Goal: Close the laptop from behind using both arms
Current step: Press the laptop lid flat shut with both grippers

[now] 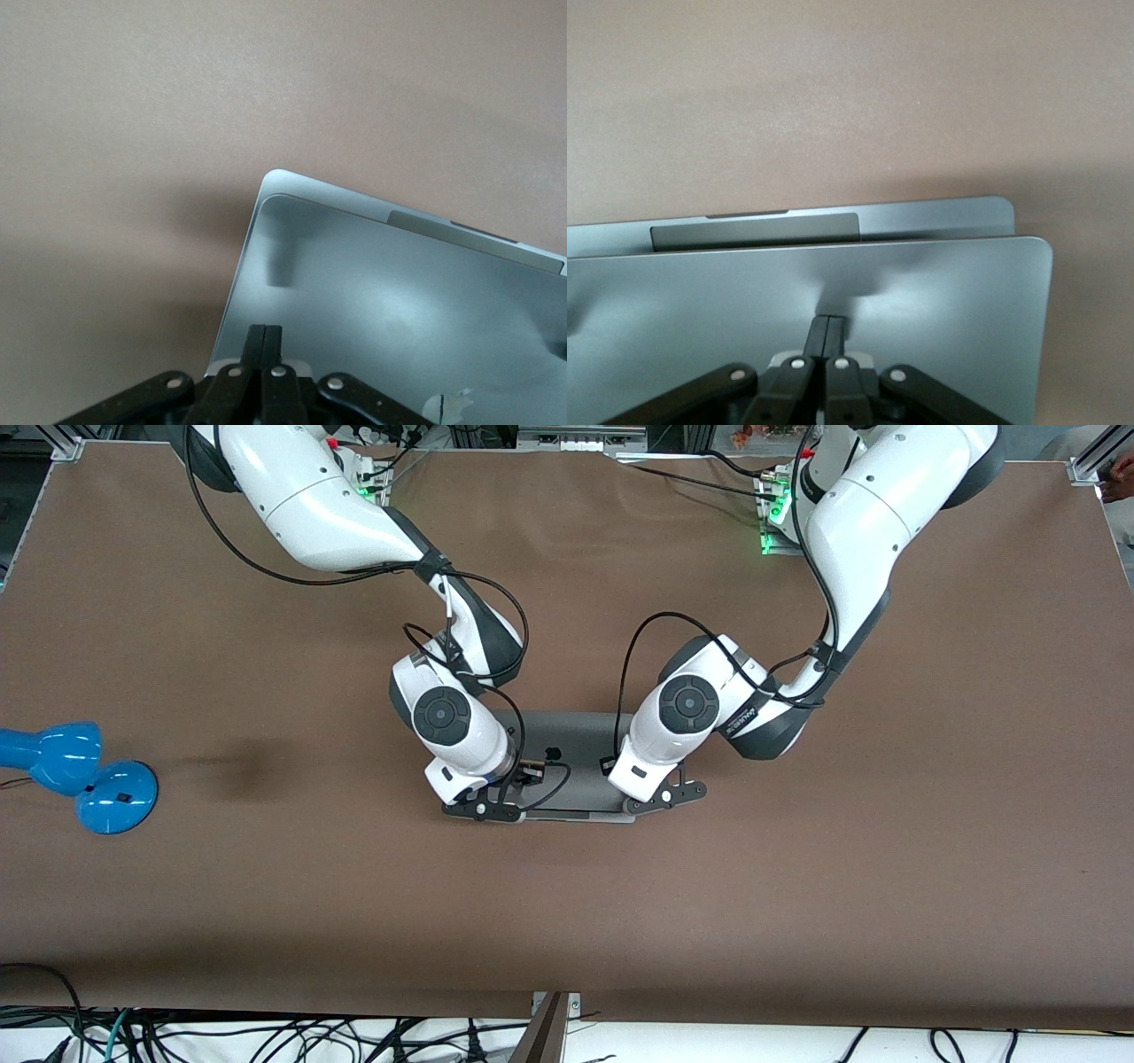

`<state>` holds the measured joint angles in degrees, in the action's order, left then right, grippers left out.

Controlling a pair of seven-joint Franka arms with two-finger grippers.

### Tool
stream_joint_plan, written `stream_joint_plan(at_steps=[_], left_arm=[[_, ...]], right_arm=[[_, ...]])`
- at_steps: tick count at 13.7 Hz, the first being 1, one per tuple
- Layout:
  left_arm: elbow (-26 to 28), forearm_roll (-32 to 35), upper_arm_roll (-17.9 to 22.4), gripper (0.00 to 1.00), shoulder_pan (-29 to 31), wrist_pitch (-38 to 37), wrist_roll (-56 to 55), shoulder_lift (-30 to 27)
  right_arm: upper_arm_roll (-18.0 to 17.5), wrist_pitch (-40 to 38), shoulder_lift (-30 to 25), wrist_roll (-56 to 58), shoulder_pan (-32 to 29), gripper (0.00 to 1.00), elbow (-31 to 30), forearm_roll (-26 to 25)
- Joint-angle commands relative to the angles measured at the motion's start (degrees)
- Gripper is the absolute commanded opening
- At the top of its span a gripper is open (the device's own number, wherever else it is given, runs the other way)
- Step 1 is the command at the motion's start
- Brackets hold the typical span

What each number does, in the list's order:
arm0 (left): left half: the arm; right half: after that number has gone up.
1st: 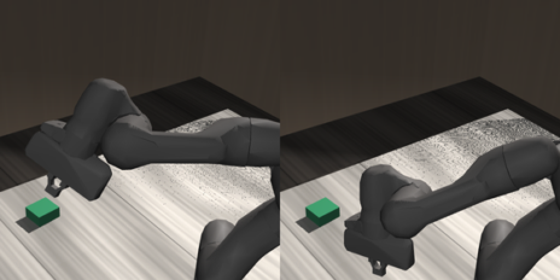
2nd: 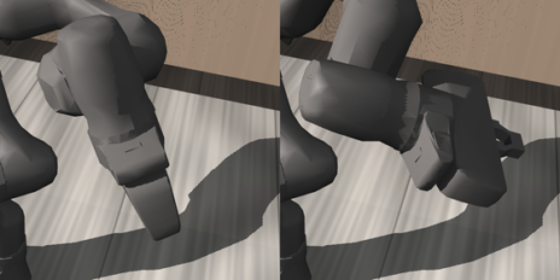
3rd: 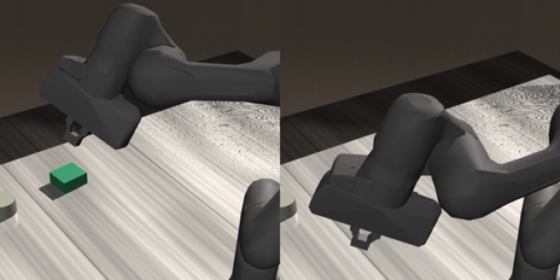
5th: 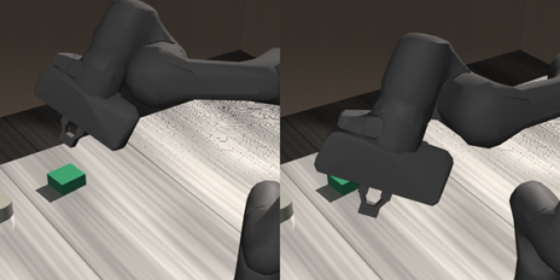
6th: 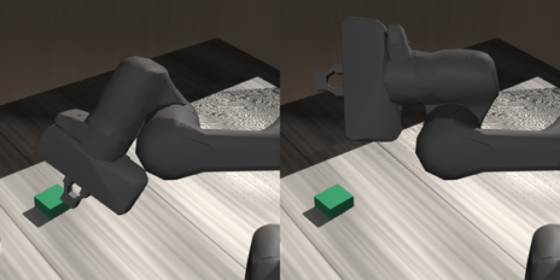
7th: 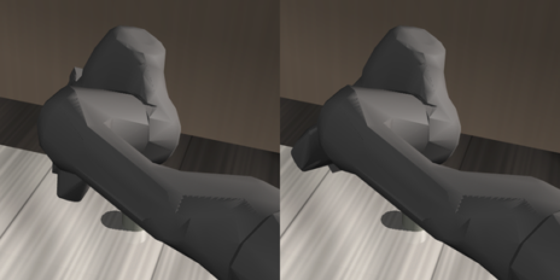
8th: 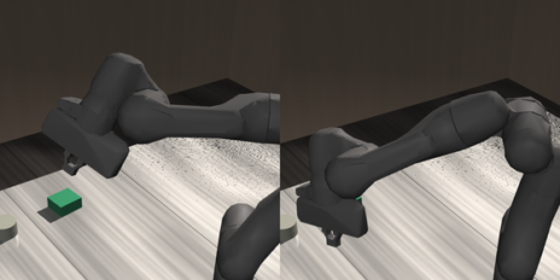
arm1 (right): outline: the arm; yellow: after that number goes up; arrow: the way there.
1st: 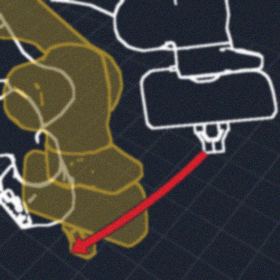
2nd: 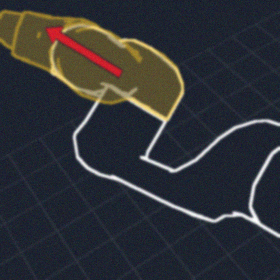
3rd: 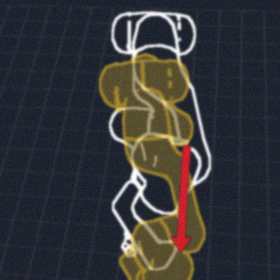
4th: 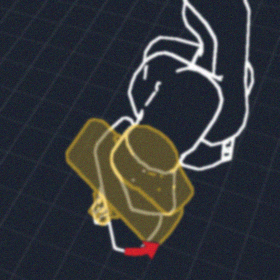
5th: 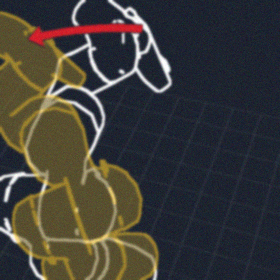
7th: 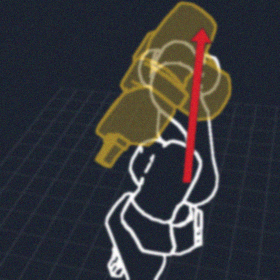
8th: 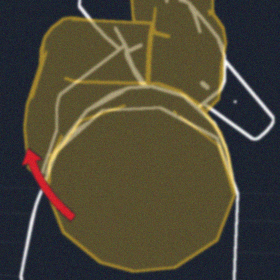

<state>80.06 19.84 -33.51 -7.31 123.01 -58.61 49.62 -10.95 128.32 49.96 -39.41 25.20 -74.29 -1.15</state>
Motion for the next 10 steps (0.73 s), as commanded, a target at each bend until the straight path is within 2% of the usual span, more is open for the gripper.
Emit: stream_joint_plan(at_steps=[1, 3, 10], left_arm=[[-6.0, 2.8, 2.0, 0.0, -3.1, -1.5, -2.1, 4.2], [-7.8, 2.9, 2.3, 0.0, -3.7, -1.5, -2.7, 6.1], [-8.3, 4.6, 2.6, 0.0, -4.4, -1.1, -2.8, 7.5]], right_arm=[[0.3, 2.7, 1.1, 0.7, 0.2, 0.0, -0.2, -1.0], [0.7, 3.2, 1.5, 0.7, 0.3, 0.0, -0.2, -1.0], [1.5, 5.8, 3.9, 1.5, 0.5, 0.0, -0.2, -1.1]])
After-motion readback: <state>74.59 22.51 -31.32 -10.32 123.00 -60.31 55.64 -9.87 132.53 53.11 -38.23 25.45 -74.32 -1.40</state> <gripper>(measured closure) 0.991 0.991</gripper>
